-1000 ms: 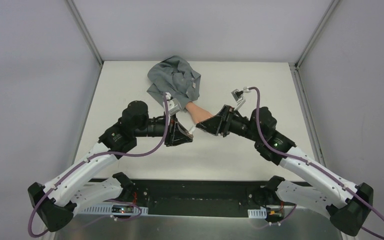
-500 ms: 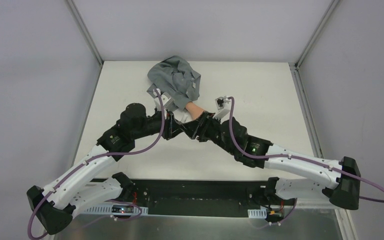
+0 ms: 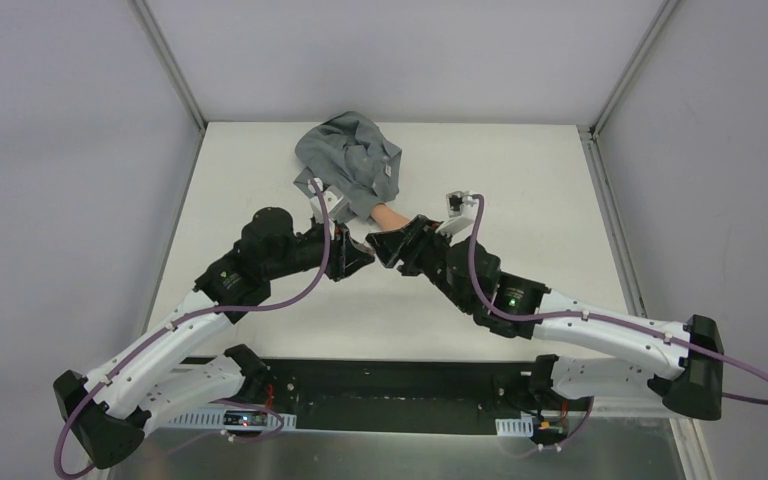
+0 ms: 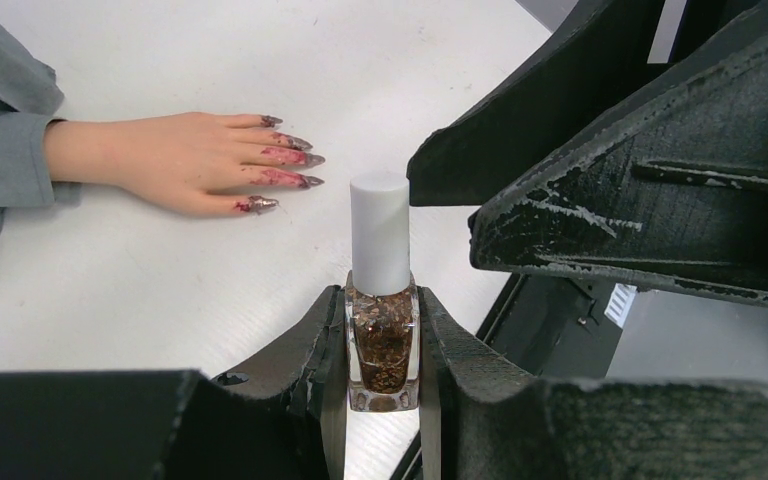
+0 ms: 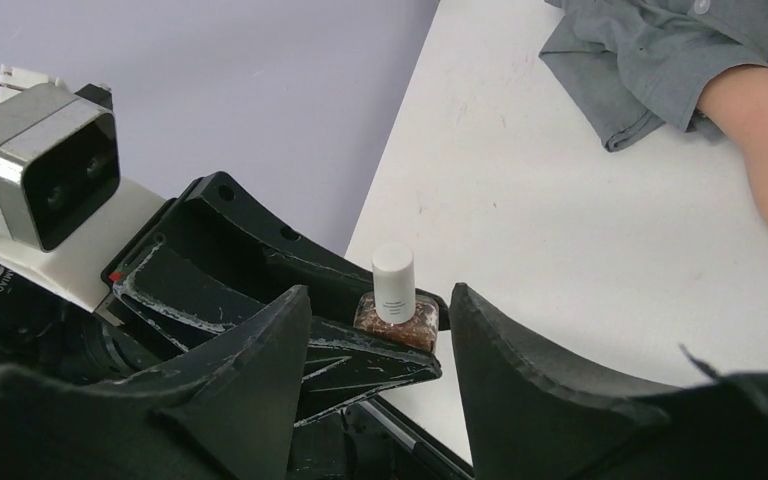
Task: Paint the nails
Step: Unscrew the nail polish bottle.
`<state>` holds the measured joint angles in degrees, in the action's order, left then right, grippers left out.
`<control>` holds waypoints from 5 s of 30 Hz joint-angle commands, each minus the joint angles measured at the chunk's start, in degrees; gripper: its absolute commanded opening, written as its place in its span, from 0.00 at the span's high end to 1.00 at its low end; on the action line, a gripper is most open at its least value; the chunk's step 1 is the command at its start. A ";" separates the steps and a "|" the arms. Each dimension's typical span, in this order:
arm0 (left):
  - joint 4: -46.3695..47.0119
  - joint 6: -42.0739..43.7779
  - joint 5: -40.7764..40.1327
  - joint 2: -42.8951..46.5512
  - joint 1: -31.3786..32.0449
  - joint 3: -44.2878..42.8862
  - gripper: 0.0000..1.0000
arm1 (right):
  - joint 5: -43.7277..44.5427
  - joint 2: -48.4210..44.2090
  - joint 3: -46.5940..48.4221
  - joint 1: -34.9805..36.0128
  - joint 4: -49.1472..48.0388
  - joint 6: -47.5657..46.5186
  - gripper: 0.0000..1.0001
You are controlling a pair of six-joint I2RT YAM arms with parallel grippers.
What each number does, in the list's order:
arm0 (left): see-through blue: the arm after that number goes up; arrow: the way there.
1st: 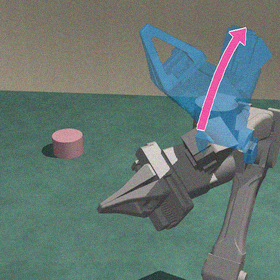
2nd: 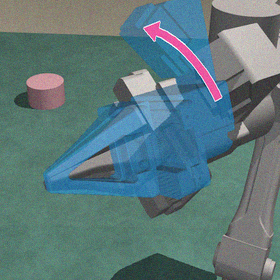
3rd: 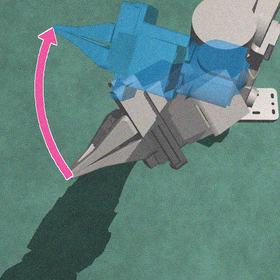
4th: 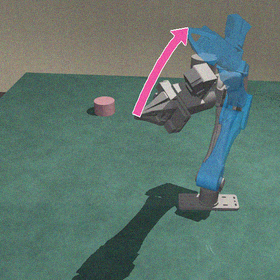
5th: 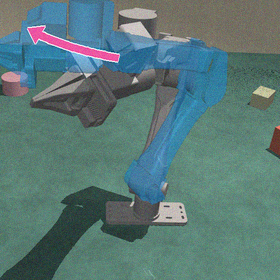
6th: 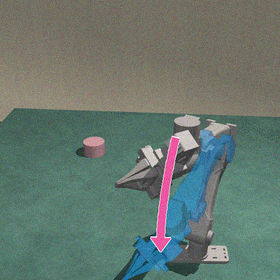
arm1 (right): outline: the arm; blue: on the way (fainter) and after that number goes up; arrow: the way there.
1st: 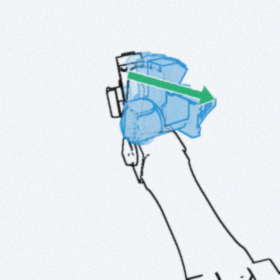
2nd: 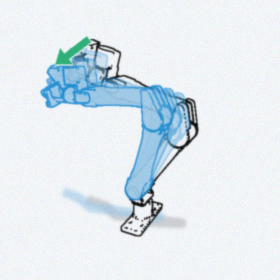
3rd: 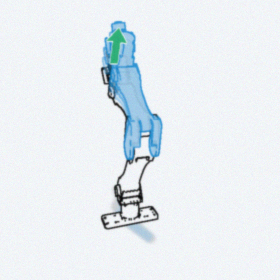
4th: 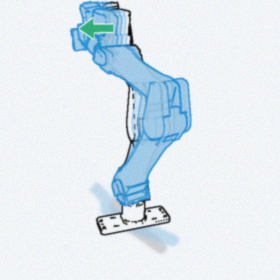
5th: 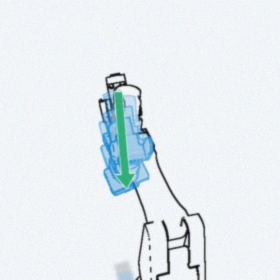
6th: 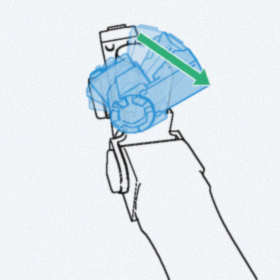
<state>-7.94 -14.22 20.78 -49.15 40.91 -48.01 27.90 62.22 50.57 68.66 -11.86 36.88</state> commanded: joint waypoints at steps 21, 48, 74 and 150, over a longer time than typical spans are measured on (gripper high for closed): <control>2.23 0.29 2.52 0.89 0.32 -0.36 1.00 | -0.78 5.03 6.89 -1.63 0.79 0.35 0.67; 11.79 -8.87 28.25 -0.78 -0.96 -2.26 1.00 | -34.54 -3.06 -1.12 -11.60 -6.14 -8.61 1.00; 21.83 -13.13 43.37 -0.62 -1.00 -1.06 1.00 | -58.40 -4.56 -3.13 -13.43 -14.31 -13.29 1.00; 3.62 -1.36 16.00 1.39 -1.18 -2.55 1.00 | -10.06 1.66 4.68 -4.70 0.96 -14.05 1.00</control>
<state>-7.90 -15.90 28.82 -48.21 39.31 -47.86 20.05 66.70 54.43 66.24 -12.12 24.99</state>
